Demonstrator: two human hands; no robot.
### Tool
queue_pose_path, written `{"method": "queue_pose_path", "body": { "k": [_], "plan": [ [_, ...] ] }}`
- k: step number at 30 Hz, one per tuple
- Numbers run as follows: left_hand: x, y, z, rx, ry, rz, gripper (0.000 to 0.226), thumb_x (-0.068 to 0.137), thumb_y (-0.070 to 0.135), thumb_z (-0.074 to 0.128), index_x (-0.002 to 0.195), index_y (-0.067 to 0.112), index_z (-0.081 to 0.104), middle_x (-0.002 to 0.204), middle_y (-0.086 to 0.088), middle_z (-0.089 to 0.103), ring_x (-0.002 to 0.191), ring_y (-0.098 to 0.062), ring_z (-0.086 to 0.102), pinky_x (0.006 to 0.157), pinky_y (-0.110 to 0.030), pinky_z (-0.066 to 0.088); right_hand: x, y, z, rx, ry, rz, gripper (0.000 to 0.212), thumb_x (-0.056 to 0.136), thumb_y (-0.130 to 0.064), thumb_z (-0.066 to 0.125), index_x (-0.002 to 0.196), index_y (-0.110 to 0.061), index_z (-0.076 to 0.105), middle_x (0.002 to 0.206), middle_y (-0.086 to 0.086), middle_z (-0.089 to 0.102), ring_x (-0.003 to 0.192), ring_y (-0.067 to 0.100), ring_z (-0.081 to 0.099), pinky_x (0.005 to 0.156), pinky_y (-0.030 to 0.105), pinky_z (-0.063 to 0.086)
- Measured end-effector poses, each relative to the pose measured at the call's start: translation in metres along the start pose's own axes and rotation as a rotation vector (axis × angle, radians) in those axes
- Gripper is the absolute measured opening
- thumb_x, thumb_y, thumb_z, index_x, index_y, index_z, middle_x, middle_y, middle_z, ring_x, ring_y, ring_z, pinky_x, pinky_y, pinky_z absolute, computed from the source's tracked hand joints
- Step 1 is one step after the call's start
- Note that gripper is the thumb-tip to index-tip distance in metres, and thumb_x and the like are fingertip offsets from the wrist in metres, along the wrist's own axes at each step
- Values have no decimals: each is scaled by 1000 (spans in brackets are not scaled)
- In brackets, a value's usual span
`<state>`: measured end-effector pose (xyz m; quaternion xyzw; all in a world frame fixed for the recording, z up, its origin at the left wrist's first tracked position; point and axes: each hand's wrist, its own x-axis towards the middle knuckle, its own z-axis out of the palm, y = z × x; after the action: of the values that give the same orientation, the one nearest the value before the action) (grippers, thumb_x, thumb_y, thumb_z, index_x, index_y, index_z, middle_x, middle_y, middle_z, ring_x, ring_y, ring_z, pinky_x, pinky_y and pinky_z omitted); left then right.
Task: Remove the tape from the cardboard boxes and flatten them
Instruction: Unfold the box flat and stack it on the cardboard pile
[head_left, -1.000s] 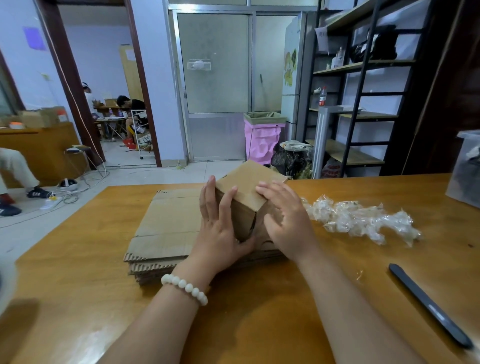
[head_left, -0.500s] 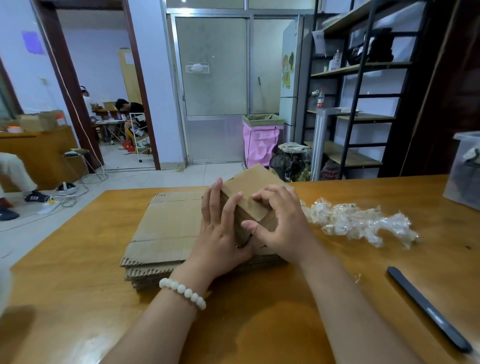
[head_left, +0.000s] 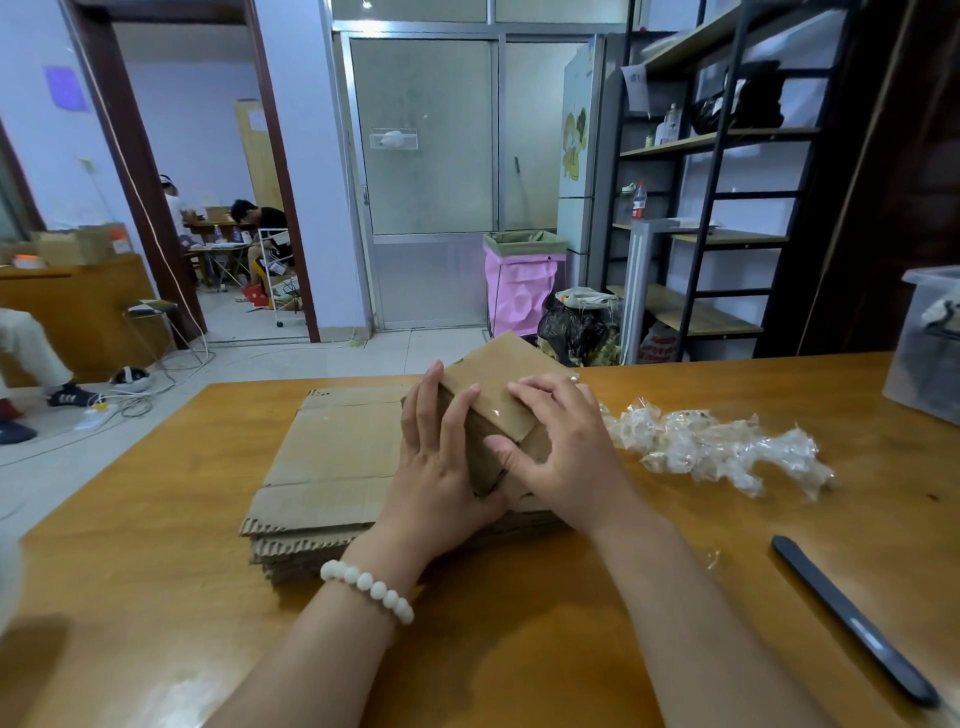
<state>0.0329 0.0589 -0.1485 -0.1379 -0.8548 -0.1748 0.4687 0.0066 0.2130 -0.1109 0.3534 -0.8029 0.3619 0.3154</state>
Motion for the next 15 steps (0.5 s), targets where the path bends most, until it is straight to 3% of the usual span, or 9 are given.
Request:
{"method": "queue_pose_path", "body": {
  "k": [3, 5, 7, 9, 12, 15],
  "plan": [
    [-1, -1, 1, -38, 15, -81, 87, 65, 54, 61, 137, 19, 25, 151, -5, 9, 140, -30, 12, 111, -58, 26, 0, 5, -5, 83, -18, -18, 57, 78, -52, 61, 118, -11, 65, 120, -2, 57, 108, 8, 43, 97, 12, 29],
    [-1, 0, -1, -91, 17, -171, 87, 62, 54, 60, 135, 25, 23, 150, 2, 6, 140, -26, 8, 109, -60, 30, -1, 5, -8, 175, -53, 21, 41, 77, -38, 74, 108, -15, 62, 115, -4, 51, 100, -2, 46, 89, 2, 32],
    [-1, 0, -2, -112, 14, -197, 85, 62, 57, 59, 133, 29, 24, 149, 6, 5, 139, -25, 8, 108, -57, 31, -3, 5, -10, 167, -56, 62, 36, 74, -32, 79, 93, -20, 50, 100, -9, 44, 89, -6, 46, 78, 3, 37],
    [0, 1, -4, -126, -14, -190, 85, 61, 61, 61, 132, 32, 24, 148, 10, 4, 141, -29, 6, 109, -55, 27, -4, 5, -10, 111, -103, 70, 39, 71, -45, 76, 84, -21, 49, 88, -12, 44, 82, -2, 44, 72, 9, 38],
    [1, 3, -8, -188, -74, -250, 84, 58, 64, 61, 128, 40, 21, 145, 20, -1, 143, -36, 5, 110, -44, 25, -3, 6, -5, 42, -132, 7, 44, 73, -59, 63, 80, -16, 62, 86, -9, 48, 83, 9, 45, 73, 11, 36],
    [3, 3, -12, -224, -113, -293, 78, 56, 64, 58, 121, 45, 19, 141, 26, -1, 143, -23, 6, 108, -29, 21, -2, 8, -5, 136, -150, -14, 21, 82, -35, 64, 78, -14, 65, 84, -9, 50, 81, 6, 45, 76, 9, 35]
  ]
}}
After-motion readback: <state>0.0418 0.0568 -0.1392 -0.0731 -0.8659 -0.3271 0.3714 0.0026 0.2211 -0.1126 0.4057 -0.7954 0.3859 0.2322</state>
